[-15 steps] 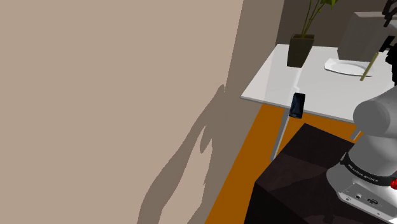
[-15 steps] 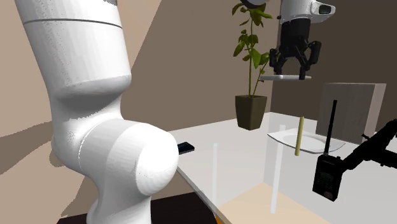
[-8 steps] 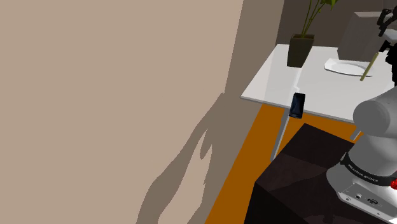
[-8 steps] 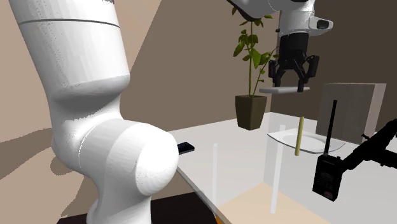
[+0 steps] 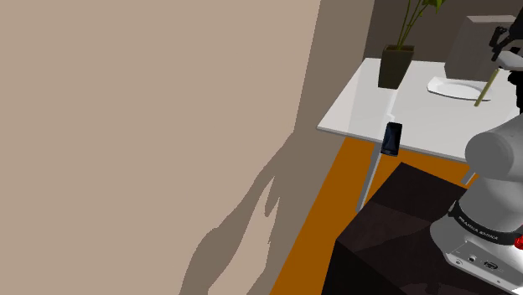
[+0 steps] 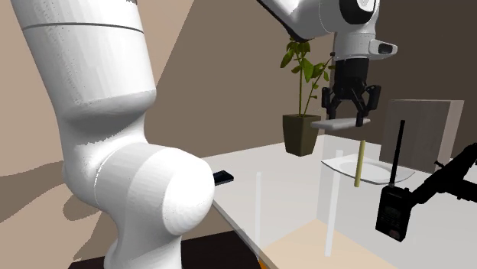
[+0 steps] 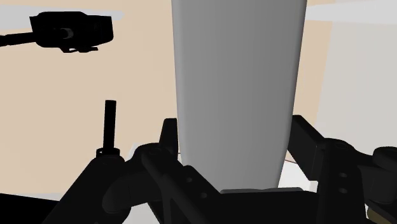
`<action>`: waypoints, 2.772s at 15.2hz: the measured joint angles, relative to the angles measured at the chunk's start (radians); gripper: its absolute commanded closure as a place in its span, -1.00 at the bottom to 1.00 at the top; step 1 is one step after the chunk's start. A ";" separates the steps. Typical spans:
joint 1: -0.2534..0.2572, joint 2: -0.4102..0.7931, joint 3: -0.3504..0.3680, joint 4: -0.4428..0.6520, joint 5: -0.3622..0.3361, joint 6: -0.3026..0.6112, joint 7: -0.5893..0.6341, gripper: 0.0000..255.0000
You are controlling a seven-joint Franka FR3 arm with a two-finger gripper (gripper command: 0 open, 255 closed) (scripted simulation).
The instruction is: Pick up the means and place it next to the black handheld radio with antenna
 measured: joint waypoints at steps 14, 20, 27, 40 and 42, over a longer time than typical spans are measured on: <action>-0.005 0.027 -0.014 -0.162 0.008 0.188 -0.008 1.00; -0.006 0.056 -0.022 -0.218 0.021 0.270 -0.018 1.00; -0.007 0.095 -0.030 -0.268 0.044 0.366 -0.036 1.00; -0.009 0.193 -0.037 -0.334 0.108 0.511 -0.080 1.00; -0.009 0.194 -0.037 -0.335 0.109 0.513 -0.081 1.00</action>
